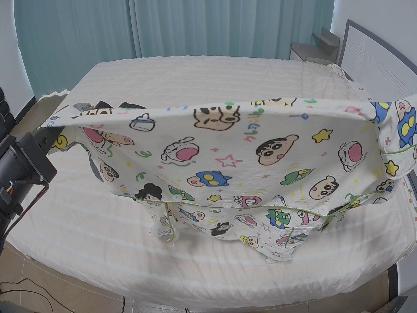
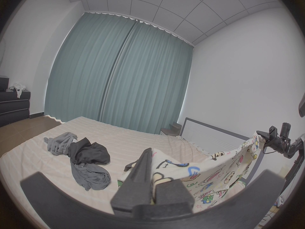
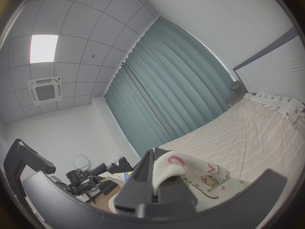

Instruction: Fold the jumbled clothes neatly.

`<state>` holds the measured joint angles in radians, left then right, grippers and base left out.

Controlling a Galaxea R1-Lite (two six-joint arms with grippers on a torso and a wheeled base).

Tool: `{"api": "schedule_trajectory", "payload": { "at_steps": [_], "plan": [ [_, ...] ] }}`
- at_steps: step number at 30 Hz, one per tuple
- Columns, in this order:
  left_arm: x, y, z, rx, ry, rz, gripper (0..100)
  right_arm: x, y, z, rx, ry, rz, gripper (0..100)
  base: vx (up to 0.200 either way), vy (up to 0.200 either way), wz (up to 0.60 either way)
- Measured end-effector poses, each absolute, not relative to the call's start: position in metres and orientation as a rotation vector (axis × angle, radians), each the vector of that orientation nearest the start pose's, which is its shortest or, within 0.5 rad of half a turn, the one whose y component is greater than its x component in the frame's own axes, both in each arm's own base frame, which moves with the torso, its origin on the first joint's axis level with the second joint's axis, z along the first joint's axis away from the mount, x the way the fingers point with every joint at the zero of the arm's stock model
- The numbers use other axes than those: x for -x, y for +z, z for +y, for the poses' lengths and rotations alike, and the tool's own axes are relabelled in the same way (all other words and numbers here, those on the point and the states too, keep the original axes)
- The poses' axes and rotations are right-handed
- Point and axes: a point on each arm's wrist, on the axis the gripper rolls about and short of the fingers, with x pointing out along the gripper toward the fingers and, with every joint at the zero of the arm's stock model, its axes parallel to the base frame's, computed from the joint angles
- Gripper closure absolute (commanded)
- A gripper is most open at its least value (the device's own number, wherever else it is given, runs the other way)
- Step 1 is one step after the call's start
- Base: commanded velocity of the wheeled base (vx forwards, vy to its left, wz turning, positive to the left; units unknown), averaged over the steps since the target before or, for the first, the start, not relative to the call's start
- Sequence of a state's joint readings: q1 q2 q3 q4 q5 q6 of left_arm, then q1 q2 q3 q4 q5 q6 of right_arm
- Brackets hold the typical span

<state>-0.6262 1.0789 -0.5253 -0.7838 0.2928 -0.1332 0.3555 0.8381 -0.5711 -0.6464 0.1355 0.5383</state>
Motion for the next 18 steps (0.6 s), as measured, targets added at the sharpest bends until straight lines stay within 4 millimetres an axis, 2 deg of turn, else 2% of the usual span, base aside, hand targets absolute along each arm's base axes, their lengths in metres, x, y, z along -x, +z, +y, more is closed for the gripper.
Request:
{"api": "schedule_trajectory", "payload": {
  "at_steps": [1,18],
  "plan": [
    [-0.12,0.26,-0.079,0.235,-0.346,-0.188,100,-0.075,0.288,0.031,-0.562,0.579,-0.242,100,-0.2,0.0,0.0],
    [-0.095,0.268,-0.06,0.261,-0.34,-0.255,100,-0.05,0.298,0.023,-0.556,0.616,-0.295,100,0.0,0.0,0.0]
  ]
}}
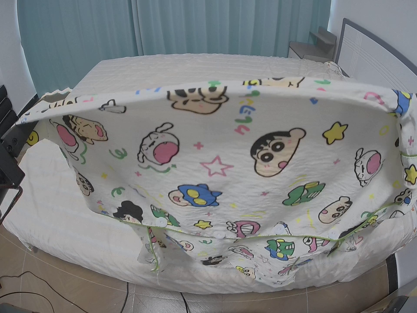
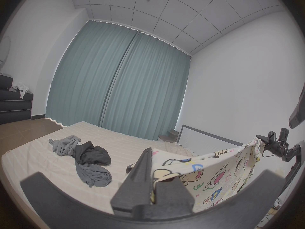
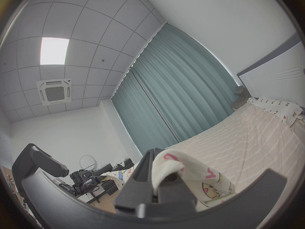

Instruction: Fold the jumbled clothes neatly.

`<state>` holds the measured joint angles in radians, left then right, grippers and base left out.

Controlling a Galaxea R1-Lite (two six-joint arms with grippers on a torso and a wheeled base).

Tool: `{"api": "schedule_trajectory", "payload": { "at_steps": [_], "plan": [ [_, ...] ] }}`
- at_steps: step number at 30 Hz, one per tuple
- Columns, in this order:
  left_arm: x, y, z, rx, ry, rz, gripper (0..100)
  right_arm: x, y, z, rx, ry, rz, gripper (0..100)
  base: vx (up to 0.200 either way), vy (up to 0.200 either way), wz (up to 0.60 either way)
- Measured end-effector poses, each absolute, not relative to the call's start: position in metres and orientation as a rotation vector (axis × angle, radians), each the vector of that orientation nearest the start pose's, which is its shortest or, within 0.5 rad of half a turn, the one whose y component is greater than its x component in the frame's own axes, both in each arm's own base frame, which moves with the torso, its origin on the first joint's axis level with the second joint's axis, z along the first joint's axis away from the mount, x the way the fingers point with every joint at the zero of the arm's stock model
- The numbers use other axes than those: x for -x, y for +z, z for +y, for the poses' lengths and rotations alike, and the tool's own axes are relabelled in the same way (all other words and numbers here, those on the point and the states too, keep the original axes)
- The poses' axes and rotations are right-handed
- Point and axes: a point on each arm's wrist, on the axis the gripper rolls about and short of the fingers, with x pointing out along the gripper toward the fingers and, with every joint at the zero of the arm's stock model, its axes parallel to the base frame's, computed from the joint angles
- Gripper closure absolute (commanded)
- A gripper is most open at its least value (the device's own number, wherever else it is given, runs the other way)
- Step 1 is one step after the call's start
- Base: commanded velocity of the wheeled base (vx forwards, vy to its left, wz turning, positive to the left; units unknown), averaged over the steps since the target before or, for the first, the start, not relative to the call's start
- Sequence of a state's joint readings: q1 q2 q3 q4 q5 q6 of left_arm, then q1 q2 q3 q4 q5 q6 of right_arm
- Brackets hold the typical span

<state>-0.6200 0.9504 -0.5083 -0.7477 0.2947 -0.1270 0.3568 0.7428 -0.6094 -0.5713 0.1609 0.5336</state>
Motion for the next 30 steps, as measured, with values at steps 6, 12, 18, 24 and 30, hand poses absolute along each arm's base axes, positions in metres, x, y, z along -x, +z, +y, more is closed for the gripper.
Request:
{"api": "schedule_trajectory", "payload": {
  "at_steps": [6,12,18,24,30],
  "plan": [
    [-0.087,0.258,-0.054,0.229,-0.333,-0.19,100,-0.049,0.292,0.022,-0.554,0.605,-0.254,100,0.0,0.0,0.0],
    [-0.084,0.243,-0.051,0.203,-0.318,-0.13,100,-0.055,0.27,0.024,-0.545,0.57,-0.12,100,0.0,0.0,0.0],
    [-0.089,0.233,-0.051,0.185,-0.28,-0.09,100,-0.062,0.251,0.026,-0.542,0.541,-0.041,100,0.0,0.0,0.0],
    [-0.1,0.226,-0.058,0.174,-0.269,-0.038,100,-0.074,0.246,0.027,-0.536,0.498,-0.009,100,0.0,0.0,0.0],
    [-0.115,0.224,-0.064,0.158,-0.245,0.002,100,-0.089,0.241,0.03,-0.525,0.473,0.044,100,0.167,0.0,0.0]
  ]
}}
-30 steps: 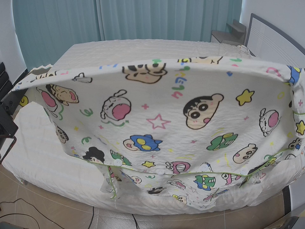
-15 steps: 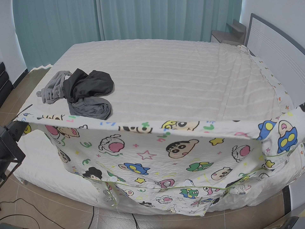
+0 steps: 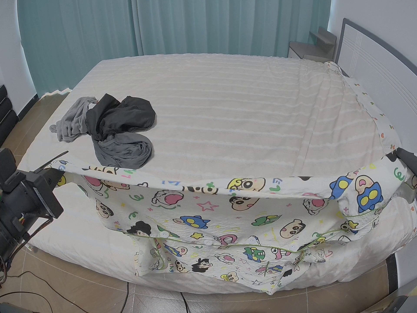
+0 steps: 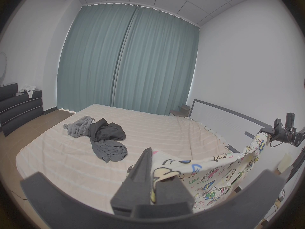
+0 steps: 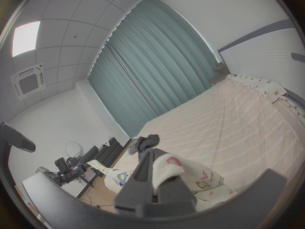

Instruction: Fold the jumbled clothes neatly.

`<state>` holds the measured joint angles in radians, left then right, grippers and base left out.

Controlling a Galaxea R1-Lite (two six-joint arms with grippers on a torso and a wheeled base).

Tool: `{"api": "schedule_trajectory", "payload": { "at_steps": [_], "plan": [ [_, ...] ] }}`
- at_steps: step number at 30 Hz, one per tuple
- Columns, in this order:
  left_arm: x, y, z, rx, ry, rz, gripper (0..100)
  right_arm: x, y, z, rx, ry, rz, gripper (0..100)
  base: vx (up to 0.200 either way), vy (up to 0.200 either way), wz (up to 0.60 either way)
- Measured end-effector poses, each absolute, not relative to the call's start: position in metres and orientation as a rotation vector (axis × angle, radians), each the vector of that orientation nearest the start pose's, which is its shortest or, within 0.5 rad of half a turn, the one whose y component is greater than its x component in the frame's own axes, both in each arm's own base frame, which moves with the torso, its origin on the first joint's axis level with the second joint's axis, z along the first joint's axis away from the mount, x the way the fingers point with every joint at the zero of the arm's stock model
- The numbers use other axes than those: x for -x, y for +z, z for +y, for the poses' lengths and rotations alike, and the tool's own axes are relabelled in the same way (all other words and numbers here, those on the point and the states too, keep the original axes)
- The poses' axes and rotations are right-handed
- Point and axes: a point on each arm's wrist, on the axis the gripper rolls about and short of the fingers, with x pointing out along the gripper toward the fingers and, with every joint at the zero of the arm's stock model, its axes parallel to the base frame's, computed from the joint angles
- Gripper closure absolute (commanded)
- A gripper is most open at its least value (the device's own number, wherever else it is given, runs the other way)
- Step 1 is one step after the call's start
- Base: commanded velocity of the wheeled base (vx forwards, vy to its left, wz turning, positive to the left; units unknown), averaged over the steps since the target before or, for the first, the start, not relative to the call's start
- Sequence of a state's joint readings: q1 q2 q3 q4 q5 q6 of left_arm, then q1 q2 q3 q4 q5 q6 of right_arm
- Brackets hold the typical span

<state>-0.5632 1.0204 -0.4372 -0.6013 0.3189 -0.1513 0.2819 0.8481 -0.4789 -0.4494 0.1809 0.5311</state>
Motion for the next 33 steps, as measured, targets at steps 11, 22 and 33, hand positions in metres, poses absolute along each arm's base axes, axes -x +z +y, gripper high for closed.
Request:
{"api": "schedule_trajectory", "payload": {
  "at_steps": [11,22,33],
  "plan": [
    [-0.152,0.224,-0.08,0.141,-0.205,0.038,100,-0.131,0.236,0.034,-0.518,0.413,0.044,100,0.2,0.0,0.0],
    [-0.206,0.202,-0.1,0.116,-0.157,0.109,100,-0.179,0.218,0.04,-0.51,0.369,0.101,100,0.2,0.0,0.0],
    [-0.272,0.156,-0.124,0.142,-0.108,0.224,100,-0.235,0.187,0.043,-0.512,0.314,0.131,100,0.0,0.0,0.0]
  ]
}}
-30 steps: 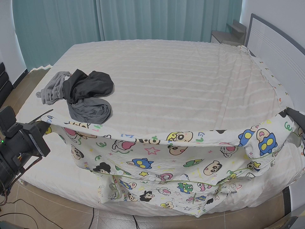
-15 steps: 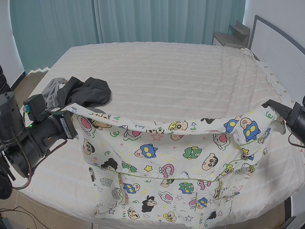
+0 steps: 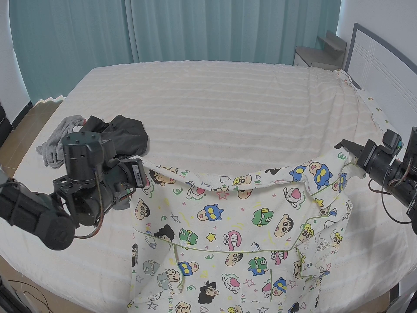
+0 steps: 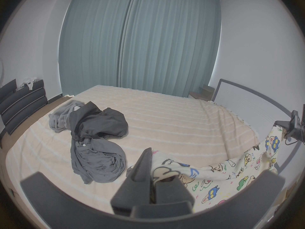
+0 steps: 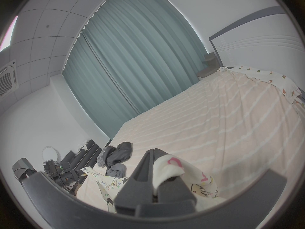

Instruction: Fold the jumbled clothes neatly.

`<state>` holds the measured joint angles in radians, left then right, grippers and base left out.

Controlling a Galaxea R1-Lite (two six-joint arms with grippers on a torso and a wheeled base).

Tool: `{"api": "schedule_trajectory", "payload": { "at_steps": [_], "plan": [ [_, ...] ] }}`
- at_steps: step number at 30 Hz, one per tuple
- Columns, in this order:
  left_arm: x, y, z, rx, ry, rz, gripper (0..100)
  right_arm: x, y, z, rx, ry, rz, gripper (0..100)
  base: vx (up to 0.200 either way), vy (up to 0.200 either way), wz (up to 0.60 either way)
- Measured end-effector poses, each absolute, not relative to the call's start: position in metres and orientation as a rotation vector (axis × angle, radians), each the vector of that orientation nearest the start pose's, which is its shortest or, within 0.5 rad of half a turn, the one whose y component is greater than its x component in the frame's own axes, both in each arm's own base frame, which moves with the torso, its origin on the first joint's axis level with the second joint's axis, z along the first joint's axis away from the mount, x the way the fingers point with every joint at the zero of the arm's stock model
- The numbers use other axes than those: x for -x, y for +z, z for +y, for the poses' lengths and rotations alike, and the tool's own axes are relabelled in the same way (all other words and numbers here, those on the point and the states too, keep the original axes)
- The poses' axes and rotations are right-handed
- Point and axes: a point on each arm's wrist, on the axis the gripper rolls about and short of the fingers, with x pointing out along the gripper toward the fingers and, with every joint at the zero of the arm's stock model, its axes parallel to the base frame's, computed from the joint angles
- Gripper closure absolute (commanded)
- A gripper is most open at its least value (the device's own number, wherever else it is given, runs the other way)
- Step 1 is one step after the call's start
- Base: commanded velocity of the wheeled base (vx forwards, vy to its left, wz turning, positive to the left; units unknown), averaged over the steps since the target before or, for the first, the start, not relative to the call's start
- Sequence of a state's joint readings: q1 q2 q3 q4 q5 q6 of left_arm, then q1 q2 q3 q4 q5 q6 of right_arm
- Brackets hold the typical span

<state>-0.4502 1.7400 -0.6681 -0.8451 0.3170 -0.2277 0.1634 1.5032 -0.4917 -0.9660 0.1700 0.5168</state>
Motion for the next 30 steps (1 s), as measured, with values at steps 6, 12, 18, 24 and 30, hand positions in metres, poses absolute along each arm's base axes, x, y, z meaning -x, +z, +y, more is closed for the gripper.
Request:
{"api": "schedule_trajectory", "payload": {
  "at_steps": [6,12,18,24,30],
  "plan": [
    [-0.307,0.133,-0.136,0.142,-0.09,0.247,100,-0.267,0.161,0.041,-0.515,0.265,0.155,100,0.0,0.0,0.0],
    [-0.341,0.11,-0.146,0.188,-0.029,0.226,100,-0.298,0.134,0.041,-0.521,0.205,0.157,100,0.0,0.0,0.0],
    [-0.376,0.078,-0.153,0.244,0.032,0.204,100,-0.333,0.106,0.043,-0.522,0.157,0.125,100,0.0,0.0,0.0],
    [-0.409,0.048,-0.158,0.284,0.066,0.19,100,-0.361,0.079,0.046,-0.521,0.139,0.135,100,0.0,0.0,0.0],
    [-0.432,0.027,-0.155,0.318,0.093,0.175,0,-0.381,0.06,0.047,-0.527,0.109,0.14,0,0.0,0.0,0.0]
  ]
}}
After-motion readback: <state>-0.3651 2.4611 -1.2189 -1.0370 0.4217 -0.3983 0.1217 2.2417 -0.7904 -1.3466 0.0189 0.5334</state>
